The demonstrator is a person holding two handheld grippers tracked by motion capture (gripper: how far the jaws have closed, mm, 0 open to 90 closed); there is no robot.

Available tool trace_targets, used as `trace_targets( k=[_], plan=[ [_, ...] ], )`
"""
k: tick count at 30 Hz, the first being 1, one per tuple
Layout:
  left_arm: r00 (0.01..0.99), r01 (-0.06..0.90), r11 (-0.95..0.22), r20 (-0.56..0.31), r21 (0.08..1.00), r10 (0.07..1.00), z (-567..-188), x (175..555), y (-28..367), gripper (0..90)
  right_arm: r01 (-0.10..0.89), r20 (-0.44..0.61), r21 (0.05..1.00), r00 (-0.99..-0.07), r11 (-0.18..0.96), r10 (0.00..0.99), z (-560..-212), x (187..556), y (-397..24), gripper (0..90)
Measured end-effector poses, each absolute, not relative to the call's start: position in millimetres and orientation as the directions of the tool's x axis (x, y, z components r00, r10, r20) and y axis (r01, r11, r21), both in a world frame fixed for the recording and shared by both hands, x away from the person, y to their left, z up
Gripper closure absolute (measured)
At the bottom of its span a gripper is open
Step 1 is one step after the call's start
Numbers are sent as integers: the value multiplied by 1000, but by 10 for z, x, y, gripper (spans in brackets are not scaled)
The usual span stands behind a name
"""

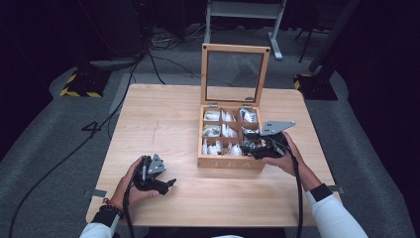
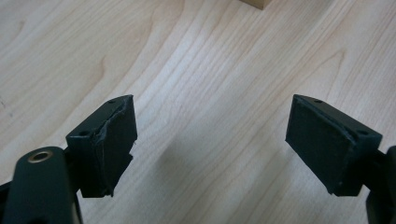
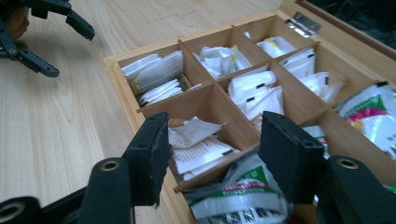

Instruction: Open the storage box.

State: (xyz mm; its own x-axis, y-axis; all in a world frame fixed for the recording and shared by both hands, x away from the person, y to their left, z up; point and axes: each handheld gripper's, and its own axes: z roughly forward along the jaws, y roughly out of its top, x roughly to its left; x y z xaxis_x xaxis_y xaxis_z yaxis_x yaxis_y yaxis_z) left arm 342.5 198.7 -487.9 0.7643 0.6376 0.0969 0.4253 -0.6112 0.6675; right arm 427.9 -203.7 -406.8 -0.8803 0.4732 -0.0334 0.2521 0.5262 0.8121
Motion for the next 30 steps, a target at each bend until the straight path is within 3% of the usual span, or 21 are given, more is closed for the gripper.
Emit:
trace_targets(
  k=[12, 20, 26, 30],
  plan=[
    [765, 455, -588, 45, 669, 643, -4993, 3413, 2053, 162, 274, -13, 767, -898, 581, 441, -4226, 4381, -1680, 442],
    [767, 466, -552, -5, 691, 642, -5037, 3435, 2117, 161, 311, -20, 730, -880, 609, 474, -4313, 4447, -1568, 463],
    [768, 465, -552, -6, 691, 640, -5038, 3437, 2118, 161, 312, -61, 664, -883, 679, 465, -4344, 4466, -1474, 598],
    [770, 465, -554, -6, 691, 638, -5038, 3440, 2119, 161, 296, -89, 639, -888, 710, 451, -4356, 4469, -1425, 756]
  ],
)
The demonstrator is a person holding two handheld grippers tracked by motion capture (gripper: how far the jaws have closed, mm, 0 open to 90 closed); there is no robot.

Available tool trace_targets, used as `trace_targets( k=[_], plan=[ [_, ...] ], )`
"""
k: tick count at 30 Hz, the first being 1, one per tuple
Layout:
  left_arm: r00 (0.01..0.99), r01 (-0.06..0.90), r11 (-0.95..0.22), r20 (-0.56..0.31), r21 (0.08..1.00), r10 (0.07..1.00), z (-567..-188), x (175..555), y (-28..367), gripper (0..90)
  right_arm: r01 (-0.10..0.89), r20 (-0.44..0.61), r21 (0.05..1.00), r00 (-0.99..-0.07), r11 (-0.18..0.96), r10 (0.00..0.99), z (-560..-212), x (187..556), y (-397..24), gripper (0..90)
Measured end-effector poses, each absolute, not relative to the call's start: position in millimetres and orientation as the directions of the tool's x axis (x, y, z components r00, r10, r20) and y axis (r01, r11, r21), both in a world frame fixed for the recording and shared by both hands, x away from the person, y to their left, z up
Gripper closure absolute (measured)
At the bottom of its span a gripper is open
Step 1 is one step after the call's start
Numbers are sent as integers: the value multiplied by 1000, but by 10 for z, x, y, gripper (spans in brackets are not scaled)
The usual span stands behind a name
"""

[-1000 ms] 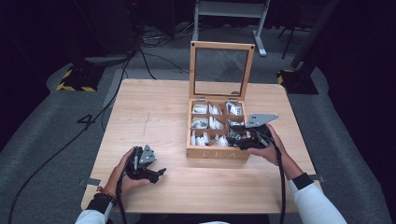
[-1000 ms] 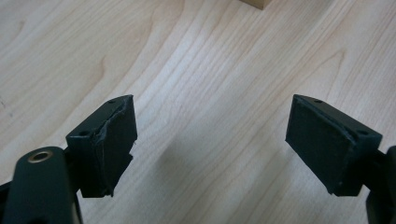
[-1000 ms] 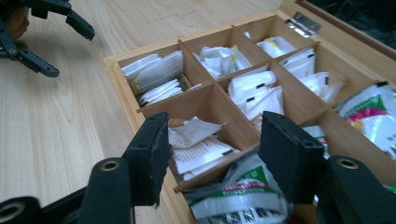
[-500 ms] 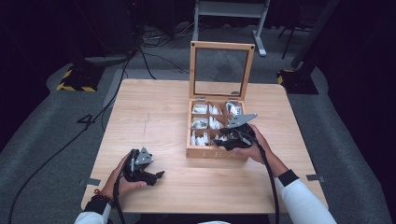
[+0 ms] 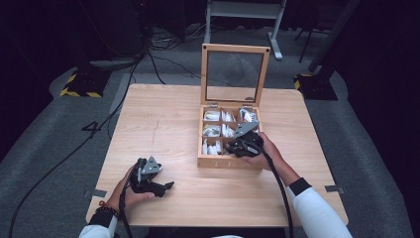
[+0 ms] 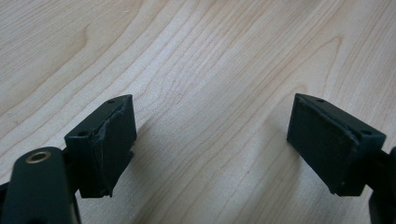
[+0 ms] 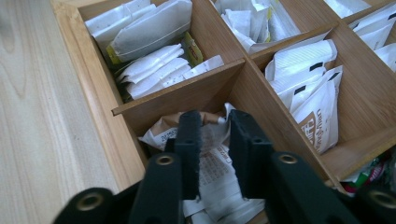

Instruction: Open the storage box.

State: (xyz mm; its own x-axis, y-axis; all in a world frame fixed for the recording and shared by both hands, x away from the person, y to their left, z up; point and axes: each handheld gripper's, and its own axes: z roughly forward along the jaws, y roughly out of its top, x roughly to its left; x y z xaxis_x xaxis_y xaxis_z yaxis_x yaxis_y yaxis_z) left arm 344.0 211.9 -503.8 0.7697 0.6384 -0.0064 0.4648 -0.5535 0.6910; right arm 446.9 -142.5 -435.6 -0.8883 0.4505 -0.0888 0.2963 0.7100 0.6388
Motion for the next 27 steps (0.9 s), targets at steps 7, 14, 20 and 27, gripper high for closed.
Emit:
trace_targets(
  k=[7, 14, 20, 27],
  plan=[
    [773, 464, -555, -9, 690, 635, -5037, 3444, 2121, 161, 257, -146, 613, -893, 747, 426, -4371, 4444, -1369, 900],
    [774, 464, -555, -10, 690, 633, -5038, 3444, 2120, 161, 319, -50, 688, -875, 652, 481, -4325, 4492, -1435, 629],
    [776, 460, -556, -10, 692, 630, -5039, 3441, 2116, 162, 376, -11, 689, -849, 619, 528, -4309, 4559, -1394, 633],
    [780, 458, -560, -9, 690, 626, -5039, 3429, 2112, 162, 403, -40, 664, -822, 630, 568, -4296, 4521, -1335, 683]
  ],
)
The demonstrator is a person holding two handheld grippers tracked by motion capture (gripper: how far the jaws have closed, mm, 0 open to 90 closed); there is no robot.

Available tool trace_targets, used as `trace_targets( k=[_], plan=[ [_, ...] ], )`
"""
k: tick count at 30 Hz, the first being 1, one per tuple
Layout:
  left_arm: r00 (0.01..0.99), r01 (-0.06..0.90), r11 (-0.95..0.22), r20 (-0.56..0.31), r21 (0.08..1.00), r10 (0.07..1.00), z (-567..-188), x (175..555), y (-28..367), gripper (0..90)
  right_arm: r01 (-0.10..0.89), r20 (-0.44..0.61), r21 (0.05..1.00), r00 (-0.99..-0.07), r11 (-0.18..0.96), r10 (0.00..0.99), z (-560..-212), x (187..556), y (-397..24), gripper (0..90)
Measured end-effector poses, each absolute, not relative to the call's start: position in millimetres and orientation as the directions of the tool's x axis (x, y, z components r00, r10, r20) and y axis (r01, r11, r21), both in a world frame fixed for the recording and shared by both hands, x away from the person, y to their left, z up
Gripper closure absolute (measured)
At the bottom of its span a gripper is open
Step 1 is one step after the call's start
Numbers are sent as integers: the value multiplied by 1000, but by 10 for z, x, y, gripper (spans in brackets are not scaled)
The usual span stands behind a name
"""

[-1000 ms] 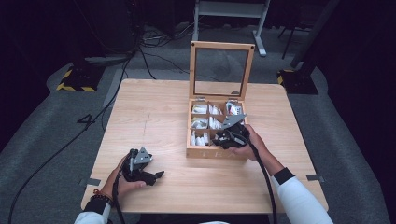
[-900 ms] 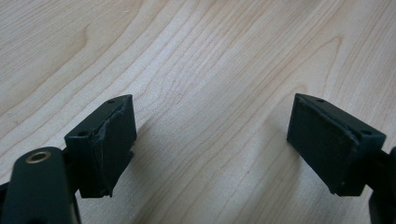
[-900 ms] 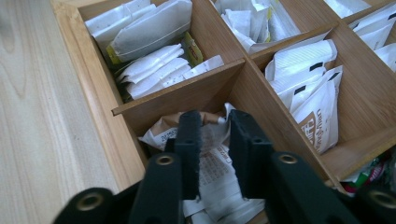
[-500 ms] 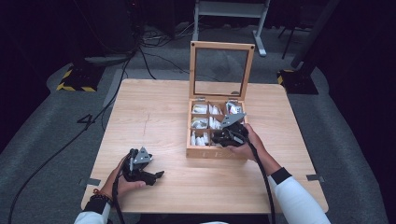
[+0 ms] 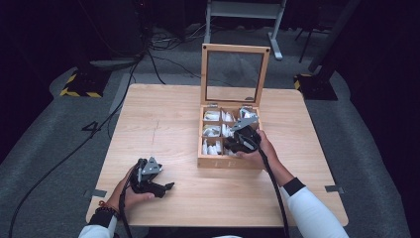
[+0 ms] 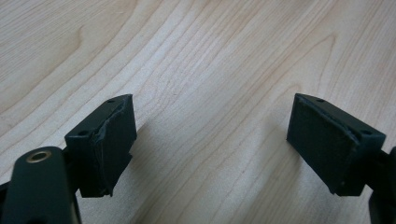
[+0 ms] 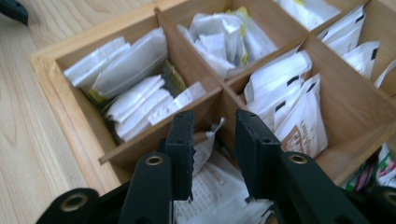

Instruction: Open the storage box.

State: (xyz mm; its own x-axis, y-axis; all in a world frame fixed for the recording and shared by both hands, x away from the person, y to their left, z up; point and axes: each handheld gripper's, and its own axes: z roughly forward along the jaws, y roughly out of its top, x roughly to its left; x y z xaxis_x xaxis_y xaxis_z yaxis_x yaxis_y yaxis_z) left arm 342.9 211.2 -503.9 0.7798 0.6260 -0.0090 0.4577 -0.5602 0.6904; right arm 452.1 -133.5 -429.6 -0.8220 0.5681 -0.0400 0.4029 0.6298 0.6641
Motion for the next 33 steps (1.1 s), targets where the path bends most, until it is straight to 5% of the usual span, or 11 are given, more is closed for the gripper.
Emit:
trace_targets(
  k=[13, 18, 23, 28, 33],
  plan=[
    [787, 450, -565, -8, 692, 617, -5039, 3425, 2099, 162, 510, 67, 573, -809, 641, 584, -4371, 4659, -1296, 680],
    [791, 448, -568, -11, 690, 611, -5038, 3420, 2098, 162, 284, -103, 546, -911, 788, 399, -4337, 4569, -1304, 542],
    [796, 443, -573, -9, 690, 605, -5038, 3424, 2093, 162, 325, -42, 544, -910, 774, 412, -4372, 4632, -1308, 507],
    [798, 443, -570, -15, 692, 603, -5041, 3425, 2085, 162, 473, 133, 507, -869, 721, 476, -4397, 4763, -1325, 508],
    [801, 439, -576, -9, 690, 599, -5038, 3425, 2077, 162, 426, 93, 483, -894, 765, 439, -4412, 4773, -1256, 520]
  ],
)
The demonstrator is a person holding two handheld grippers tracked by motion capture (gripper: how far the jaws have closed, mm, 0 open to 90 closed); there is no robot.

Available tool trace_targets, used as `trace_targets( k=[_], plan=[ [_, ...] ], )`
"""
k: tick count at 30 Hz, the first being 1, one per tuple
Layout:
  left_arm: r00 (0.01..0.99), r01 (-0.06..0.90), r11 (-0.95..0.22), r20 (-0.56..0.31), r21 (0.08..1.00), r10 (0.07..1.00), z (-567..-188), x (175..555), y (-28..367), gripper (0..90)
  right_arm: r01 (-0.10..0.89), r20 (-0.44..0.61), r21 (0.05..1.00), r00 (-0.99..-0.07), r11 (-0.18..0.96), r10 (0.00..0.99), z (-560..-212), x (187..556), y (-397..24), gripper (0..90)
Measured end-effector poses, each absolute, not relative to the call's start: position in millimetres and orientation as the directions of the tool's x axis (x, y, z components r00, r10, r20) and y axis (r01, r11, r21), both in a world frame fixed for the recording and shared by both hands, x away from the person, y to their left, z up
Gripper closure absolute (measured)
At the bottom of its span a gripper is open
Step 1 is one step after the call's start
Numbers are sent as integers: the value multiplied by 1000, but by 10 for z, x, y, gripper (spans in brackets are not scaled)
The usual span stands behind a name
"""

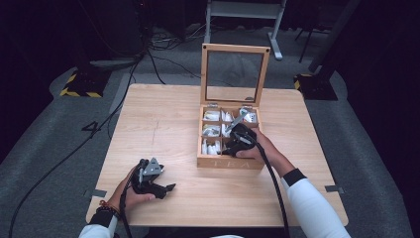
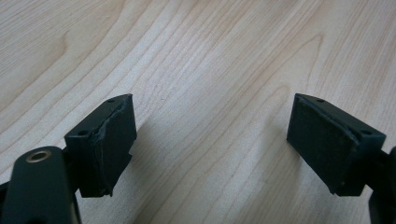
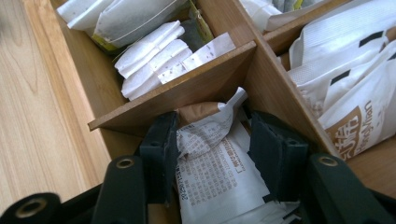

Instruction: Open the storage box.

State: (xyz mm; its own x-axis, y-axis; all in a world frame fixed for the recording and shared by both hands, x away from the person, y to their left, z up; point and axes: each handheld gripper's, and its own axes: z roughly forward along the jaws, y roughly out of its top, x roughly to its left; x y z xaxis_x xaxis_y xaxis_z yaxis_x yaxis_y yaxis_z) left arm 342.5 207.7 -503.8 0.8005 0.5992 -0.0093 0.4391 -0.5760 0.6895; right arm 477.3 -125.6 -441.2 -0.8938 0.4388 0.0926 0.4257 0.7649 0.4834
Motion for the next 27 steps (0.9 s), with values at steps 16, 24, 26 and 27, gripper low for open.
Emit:
trace_targets(
  k=[16, 24, 26, 27],
  plan=[
    [806, 434, -577, -11, 692, 592, -5040, 3420, 2056, 163, 317, -45, 508, -919, 801, 392, -4408, 4630, -1163, 826],
    [806, 434, -577, -12, 692, 591, -5040, 3417, 2055, 162, 305, -22, 616, -915, 726, 403, -4306, 4561, -1334, 850],
    [806, 434, -577, -12, 692, 592, -5041, 3417, 2055, 162, 296, -32, 643, -911, 706, 411, -4239, 4535, -1383, 850],
    [806, 434, -577, -12, 692, 591, -5041, 3417, 2054, 162, 295, -30, 651, -910, 699, 413, -4215, 4531, -1402, 851]
  ],
)
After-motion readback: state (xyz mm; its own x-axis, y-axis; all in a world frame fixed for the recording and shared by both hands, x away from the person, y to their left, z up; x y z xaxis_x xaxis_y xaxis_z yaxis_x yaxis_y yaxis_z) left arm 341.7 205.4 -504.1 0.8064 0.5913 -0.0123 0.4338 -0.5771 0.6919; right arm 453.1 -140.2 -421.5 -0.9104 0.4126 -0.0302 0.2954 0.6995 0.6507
